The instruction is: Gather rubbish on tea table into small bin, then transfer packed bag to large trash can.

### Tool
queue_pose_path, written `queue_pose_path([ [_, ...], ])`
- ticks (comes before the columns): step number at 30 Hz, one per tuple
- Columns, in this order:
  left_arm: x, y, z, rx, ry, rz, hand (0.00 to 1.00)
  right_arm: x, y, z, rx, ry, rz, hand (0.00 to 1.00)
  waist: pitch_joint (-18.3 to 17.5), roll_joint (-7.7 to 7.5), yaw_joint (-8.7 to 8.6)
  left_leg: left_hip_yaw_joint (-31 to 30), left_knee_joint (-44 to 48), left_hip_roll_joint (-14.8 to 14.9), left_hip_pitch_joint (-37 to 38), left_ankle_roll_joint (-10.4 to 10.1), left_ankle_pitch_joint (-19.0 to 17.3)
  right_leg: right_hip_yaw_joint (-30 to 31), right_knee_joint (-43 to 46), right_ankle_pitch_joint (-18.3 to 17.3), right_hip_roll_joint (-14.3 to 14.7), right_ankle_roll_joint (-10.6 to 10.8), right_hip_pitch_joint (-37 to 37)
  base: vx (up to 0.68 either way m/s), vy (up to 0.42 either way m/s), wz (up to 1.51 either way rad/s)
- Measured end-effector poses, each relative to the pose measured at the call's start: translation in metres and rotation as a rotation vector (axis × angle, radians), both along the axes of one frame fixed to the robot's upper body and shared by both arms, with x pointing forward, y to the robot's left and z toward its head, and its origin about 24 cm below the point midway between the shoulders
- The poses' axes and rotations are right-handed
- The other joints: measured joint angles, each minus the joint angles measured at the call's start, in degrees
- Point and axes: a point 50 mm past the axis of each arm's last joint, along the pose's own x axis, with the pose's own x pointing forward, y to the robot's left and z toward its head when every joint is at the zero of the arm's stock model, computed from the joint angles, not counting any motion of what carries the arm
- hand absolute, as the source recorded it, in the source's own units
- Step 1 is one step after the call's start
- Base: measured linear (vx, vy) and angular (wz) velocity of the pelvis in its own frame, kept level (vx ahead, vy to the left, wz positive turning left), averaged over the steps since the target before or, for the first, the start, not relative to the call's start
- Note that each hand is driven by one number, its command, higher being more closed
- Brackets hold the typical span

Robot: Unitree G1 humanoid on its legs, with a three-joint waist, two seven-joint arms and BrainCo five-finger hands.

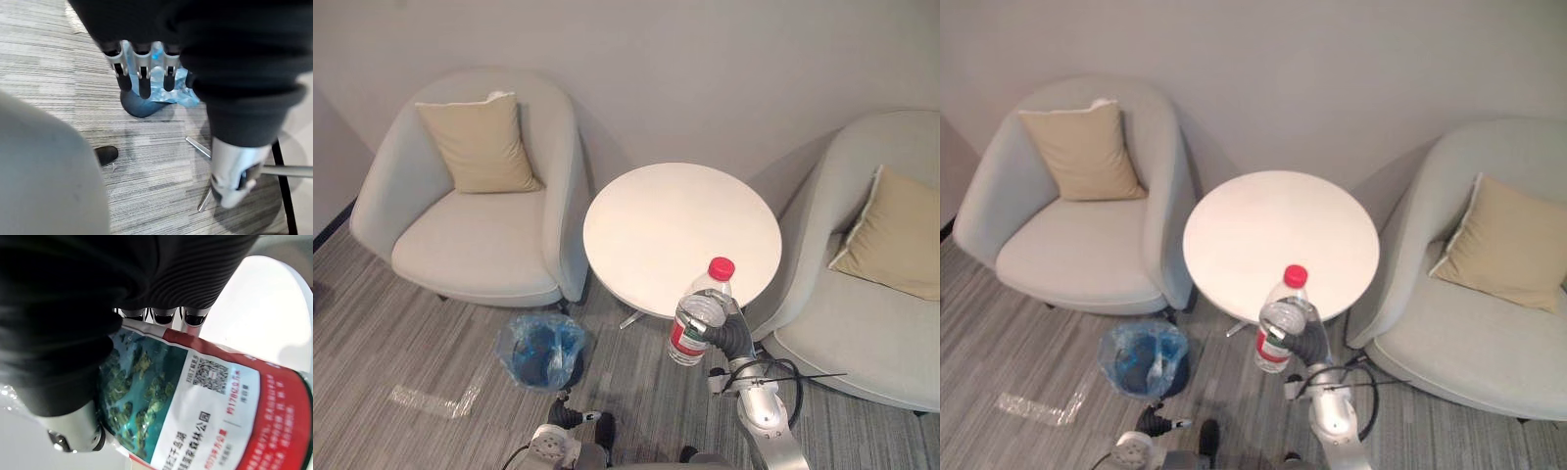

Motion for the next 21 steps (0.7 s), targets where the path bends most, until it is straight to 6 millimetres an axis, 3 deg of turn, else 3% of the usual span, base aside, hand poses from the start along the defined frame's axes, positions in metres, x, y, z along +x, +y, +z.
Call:
queue_pose_path([
  [1, 0.001, -0.001, 0.001, -0.002, -0.006, -0.004, 0.0, 0.002, 0.001, 0.002, 0.0, -0.01, 0.001, 1.0, 0.17, 0.25, 0.17, -0.11, -0.15, -0.04, -0.79, -1.74, 1.34, -0.47, 0.07, -0.11, 0.15, -0.51, -0.48, -0.2, -0.015, 0.44],
  [2, 0.003, -0.003, 0.001, 0.001, -0.01, -0.032, 0.0, 0.004, 0.001, 0.004, 0.006, -0.024, -0.008, 1.0, 0.3, -0.36, -0.26, 2.67, -2.43, -0.37, -0.18, -2.42, 2.79, -3.2, -0.33, 0.51, -1.77, -1.11, -1.09, -0.17, -0.002, 0.41],
  [3, 0.004, -0.004, 0.002, 0.0, -0.011, -0.036, 0.0, 0.005, 0.001, 0.005, 0.005, -0.026, -0.008, 1.0, 0.4, -0.57, -0.34, 5.31, 0.85, -0.26, -0.81, 0.32, 0.56, -3.82, -0.06, 0.71, -2.22, -1.17, -1.43, -0.16, -0.015, 0.48],
  [4, 0.005, -0.007, 0.002, -0.006, -0.011, -0.051, 0.0, 0.005, -0.002, 0.005, 0.002, -0.027, -0.023, 1.0, -0.08, -0.65, -0.46, 11.17, 8.42, 0.43, -1.64, 4.34, -5.41, -4.86, 0.92, 0.78, -3.29, -1.13, -2.31, -0.06, -0.023, 0.53],
  [5, 0.0, -0.013, -0.001, -0.021, 0.01, -0.067, 0.0, 0.006, -0.006, 0.006, -0.001, -0.032, -0.045, 1.0, -0.88, 0.07, -1.0, 18.74, 14.0, 1.93, -0.35, 4.1, -10.72, -6.41, 1.45, 1.04, -4.21, -1.01, -2.3, -0.02, -0.01, 0.66],
  [7, -0.003, -0.028, -0.002, -0.039, 0.022, -0.116, 0.0, 0.004, -0.017, 0.005, -0.005, -0.033, -0.114, 1.0, -1.33, 0.88, -3.33, 27.35, 10.21, 4.18, 4.11, 2.5, -13.27, -11.84, 1.87, 1.42, -5.17, -0.57, -2.01, -0.04, 0.131, 1.28],
  [8, -0.003, -0.032, -0.002, -0.045, 0.022, -0.132, 0.0, 0.005, -0.019, 0.005, -0.006, -0.034, -0.124, 1.0, -1.41, 1.15, -3.58, 27.22, 7.82, 3.98, 4.74, 2.36, -13.13, -13.02, 1.83, 1.59, -5.02, -0.27, -2.02, -0.09, 0.186, 1.46],
  [11, -0.005, -0.031, -0.002, -0.036, 0.028, -0.181, 0.0, 0.005, -0.017, -0.002, 0.014, 0.0, -0.142, 1.0, -1.56, -1.02, -3.21, 24.43, -3.03, 0.32, 7.36, 2.95, -7.92, -15.42, -0.18, 3.25, -5.24, 0.44, -1.06, -0.08, 0.088, 0.7],
  [14, -0.007, -0.031, -0.003, -0.035, 0.034, -0.177, 0.0, 0.007, -0.006, -0.015, -0.006, 0.055, -0.107, 1.0, -1.67, -1.15, -2.82, 23.01, -6.86, -1.35, 10.58, 4.05, -6.05, -15.67, -0.43, 3.77, -5.91, 0.8, 1.18, -0.08, 0.092, 0.23],
  [17, -0.01, -0.026, -0.004, -0.028, 0.04, -0.167, 0.0, 0.005, 0.001, -0.03, -0.013, 0.123, -0.077, 1.0, -1.1, -0.81, -2.63, 20.64, -8.9, -3.43, 11.77, 4.87, -6.3, -16.52, 5.92, 0.31, -9.16, 1.89, 0.5, -0.12, 0.081, 0.38],
  [18, -0.01, -0.025, -0.004, -0.027, 0.039, -0.159, 0.0, 0.004, 0.002, -0.035, -0.019, 0.152, -0.071, 1.0, -0.82, -1.17, -2.86, 18.68, -8.9, -4.33, 11.78, 5.34, -6.37, -15.25, 8.66, -1.77, -10.02, 1.55, -0.05, -0.05, 0.012, 0.77],
  [19, -0.01, -0.022, -0.004, -0.019, 0.041, -0.158, 0.0, 0.001, 0.0, -0.038, -0.024, 0.169, -0.072, 1.0, -0.49, -1.31, -3.55, 15.04, -8.88, -4.83, 11.46, 5.65, -6.27, -7.7, 9.79, -5.29, -8.1, -2.69, -0.68, -0.05, 0.012, 0.89],
  [20, -0.01, -0.02, -0.004, -0.017, 0.042, -0.154, 0.0, 0.0, 0.0, -0.038, -0.024, 0.173, -0.072, 1.0, -0.38, -1.48, -3.78, 13.84, -8.87, -4.92, 11.25, 5.65, -6.27, -4.62, 9.53, -6.83, -6.89, -3.1, -1.04, -0.02, -0.037, 1.08],
  [21, -0.009, -0.019, -0.004, -0.018, 0.039, -0.143, 0.0, -0.001, 0.0, -0.039, -0.024, 0.177, -0.071, 1.0, 0.09, -2.15, -4.24, 11.88, -8.88, -5.37, 11.05, 5.73, -6.25, 1.92, 8.45, -8.38, -3.67, -1.66, -0.75, 0.03, -0.064, 1.25],
])
